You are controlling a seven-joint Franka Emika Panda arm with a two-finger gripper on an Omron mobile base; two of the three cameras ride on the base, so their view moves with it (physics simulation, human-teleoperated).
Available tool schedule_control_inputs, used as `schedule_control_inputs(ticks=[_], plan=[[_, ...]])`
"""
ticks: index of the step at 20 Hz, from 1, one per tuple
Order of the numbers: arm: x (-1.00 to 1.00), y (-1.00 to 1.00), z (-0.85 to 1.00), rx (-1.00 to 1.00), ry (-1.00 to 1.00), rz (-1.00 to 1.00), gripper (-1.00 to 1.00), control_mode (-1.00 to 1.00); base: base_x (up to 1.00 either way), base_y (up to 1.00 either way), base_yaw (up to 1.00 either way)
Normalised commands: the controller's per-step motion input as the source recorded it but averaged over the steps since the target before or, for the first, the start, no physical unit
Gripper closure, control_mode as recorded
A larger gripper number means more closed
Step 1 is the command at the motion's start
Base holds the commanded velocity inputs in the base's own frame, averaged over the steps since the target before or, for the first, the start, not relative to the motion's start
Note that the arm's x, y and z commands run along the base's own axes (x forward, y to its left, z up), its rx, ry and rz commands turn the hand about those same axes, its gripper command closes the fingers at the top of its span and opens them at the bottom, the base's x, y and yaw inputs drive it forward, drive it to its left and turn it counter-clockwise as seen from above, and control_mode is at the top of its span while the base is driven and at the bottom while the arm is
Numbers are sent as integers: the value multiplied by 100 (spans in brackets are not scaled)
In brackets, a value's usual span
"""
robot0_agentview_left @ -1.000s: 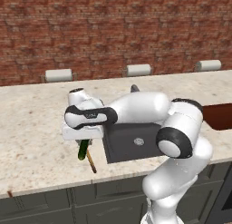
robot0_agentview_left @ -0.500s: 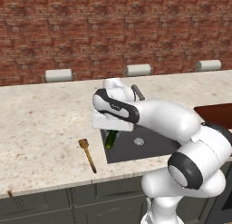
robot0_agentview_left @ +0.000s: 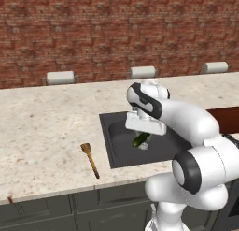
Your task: Pick up all produce items and place them in the sink. Turn on the sink faucet to wash them. Then turn the sink off and put them in the tray.
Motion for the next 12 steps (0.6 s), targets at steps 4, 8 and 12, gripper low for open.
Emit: schedule_control_inputs(ticks=[4, 8, 12], plan=[[0, -100, -35, 0, 9, -25, 100, -100, 0, 0, 0], [0, -88, -28, 0, -1, -16, 100, -100, 0, 0, 0], [0, -54, -19, 2, -13, -1, 100, -100, 0, 0, 0]])
